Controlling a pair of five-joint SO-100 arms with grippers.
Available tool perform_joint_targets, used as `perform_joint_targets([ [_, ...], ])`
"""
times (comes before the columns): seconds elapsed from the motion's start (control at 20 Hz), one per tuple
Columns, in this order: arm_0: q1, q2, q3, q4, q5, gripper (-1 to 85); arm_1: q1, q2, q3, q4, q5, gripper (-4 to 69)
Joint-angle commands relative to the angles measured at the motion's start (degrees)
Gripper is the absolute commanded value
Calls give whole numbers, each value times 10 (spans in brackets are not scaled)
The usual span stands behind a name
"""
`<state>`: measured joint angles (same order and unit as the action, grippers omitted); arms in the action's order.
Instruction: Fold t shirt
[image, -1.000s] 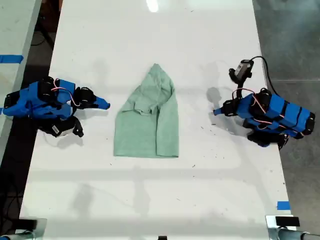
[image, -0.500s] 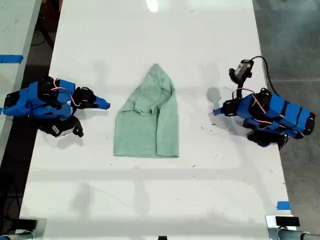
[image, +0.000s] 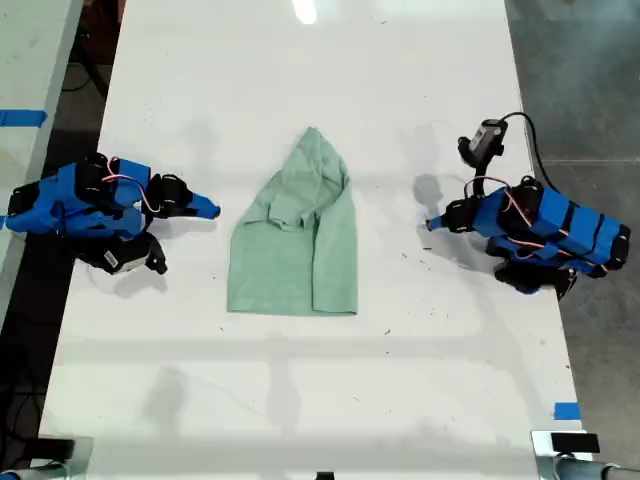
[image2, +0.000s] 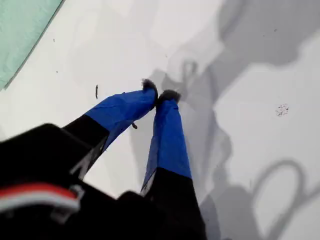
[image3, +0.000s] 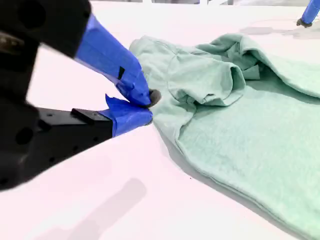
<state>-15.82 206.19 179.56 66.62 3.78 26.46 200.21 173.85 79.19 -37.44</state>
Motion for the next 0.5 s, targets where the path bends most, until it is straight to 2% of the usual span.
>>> perform_joint_targets([
  [0.0,-4,4,-6,-11,3,1,-2,9,20,-7,-4,38],
  [0.45,1,4,-6,-11,1,2,-4,9,20,-6,-2,39],
])
